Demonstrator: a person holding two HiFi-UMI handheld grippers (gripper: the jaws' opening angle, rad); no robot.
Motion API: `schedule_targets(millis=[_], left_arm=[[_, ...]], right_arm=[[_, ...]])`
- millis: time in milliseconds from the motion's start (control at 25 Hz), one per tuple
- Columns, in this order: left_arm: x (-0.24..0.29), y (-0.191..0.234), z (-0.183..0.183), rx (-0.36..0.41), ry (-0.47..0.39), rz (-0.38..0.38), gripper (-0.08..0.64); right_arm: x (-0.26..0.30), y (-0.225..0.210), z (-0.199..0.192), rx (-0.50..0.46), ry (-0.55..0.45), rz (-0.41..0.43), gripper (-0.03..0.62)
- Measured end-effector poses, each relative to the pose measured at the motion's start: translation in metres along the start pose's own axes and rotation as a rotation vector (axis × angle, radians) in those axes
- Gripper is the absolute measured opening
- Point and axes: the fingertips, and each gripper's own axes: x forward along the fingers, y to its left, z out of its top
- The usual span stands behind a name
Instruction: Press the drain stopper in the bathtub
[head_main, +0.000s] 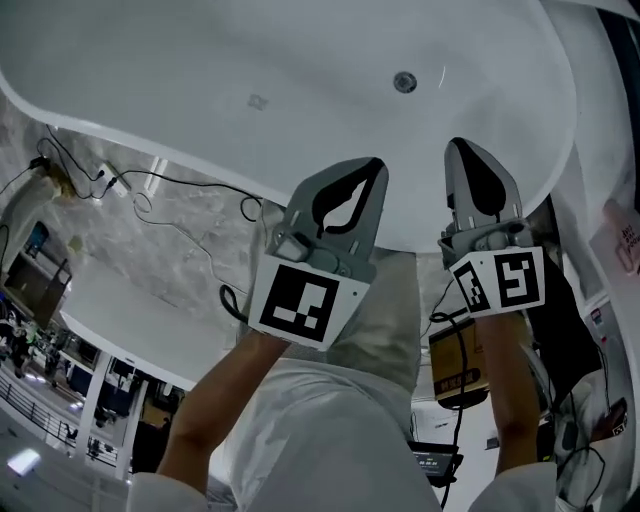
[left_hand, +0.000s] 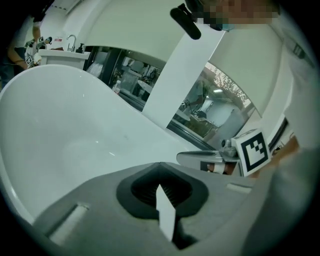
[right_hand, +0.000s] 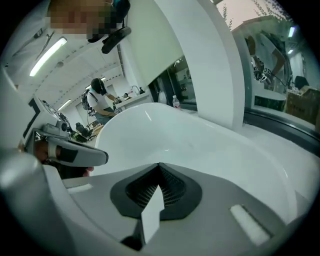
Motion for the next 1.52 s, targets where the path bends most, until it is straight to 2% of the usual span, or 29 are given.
schedule_targets(millis=[280,480,720,960,1160,1360,1520], left_arm=[[0.062,0.016,-0.043,-0.011,0.021,-0.001,0.002],[0.106,0.043,-0.089,0.005,0.059,-0.003,0.002],[0.144,0.067,-0.120,0.004,0.091,0.001,0.002],[0.174,0.088,-0.160,-0.005,0.163,-0.006,0.002],[0.202,0.098,-0.178,-0.016,0.163,0.003,0.002],[0.231,0.112,-0.213,-0.014,0.235,-0.026,0.002],[0.254,0.110,-0.255,0.039,0.329,-0.061,0.002]], right_arm=[[0.045,-0.050,-0.075,0.023,0.077,-0.043,0.002],[0.085,-0.074,-0.125,0.054,0.118,-0.065,0.002],[0.125,-0.098,-0.173,0.036,0.179,-0.059,0.002],[0.159,-0.119,-0.222,0.010,0.255,-0.062,0.002],[0.182,-0.137,-0.251,-0.001,0.295,-0.067,0.002],[0.208,-0.152,-0.292,-0.017,0.369,-0.093,0.002],[0.221,-0.170,-0.328,-0.051,0.440,-0.098,0.000]])
